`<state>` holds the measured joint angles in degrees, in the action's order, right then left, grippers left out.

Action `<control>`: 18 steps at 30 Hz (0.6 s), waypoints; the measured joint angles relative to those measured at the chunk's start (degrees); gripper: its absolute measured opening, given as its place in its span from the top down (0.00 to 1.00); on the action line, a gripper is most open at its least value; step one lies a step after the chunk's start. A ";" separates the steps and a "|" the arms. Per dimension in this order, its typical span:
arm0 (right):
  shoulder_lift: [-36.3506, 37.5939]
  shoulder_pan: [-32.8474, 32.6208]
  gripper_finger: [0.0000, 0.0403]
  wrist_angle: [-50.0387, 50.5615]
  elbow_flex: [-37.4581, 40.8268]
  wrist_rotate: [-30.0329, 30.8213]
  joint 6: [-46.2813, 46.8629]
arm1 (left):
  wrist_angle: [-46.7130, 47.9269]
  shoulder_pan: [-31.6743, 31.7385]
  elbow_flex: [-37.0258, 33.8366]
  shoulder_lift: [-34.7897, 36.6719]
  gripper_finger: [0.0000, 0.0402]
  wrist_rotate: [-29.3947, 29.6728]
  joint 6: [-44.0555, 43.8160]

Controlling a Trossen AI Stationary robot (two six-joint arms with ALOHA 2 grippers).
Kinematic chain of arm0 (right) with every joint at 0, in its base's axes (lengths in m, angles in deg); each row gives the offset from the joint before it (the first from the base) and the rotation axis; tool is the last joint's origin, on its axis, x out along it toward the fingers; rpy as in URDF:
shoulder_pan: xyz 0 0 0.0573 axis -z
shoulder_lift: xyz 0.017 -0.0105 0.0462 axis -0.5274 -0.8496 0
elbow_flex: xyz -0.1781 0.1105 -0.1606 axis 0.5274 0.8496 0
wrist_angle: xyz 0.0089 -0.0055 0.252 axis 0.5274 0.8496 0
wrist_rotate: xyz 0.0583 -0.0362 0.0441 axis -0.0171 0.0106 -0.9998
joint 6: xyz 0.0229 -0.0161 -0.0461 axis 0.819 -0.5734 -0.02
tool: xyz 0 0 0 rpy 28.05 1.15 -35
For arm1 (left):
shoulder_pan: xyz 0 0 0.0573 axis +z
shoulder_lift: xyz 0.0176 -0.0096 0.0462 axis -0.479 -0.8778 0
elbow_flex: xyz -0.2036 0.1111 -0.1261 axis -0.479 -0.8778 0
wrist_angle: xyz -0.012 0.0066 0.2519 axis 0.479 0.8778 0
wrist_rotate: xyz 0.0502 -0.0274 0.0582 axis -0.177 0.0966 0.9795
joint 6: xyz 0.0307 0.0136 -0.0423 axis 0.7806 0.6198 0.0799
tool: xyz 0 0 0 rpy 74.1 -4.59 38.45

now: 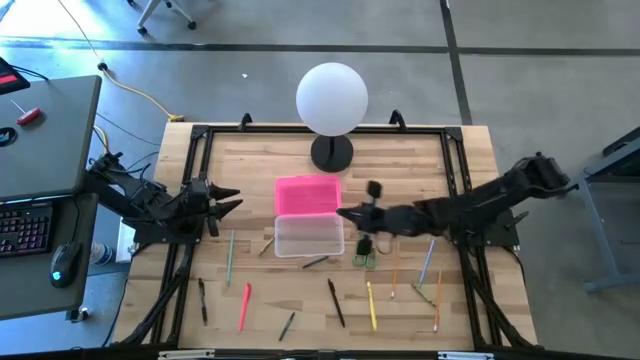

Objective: Pick & place school supplies into a supply box
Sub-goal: Put the top green crayon into the pink supply box

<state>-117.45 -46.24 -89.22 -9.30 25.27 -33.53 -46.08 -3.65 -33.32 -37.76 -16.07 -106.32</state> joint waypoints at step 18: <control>-35.56 5.76 0.94 6.88 -23.53 -18.80 -0.02 | -0.47 0.00 0.00 -0.02 0.55 -0.82 -2.78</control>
<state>-153.01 -40.48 -82.34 -32.83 6.47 -33.55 -46.55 -3.65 -33.32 -37.78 -16.89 -109.09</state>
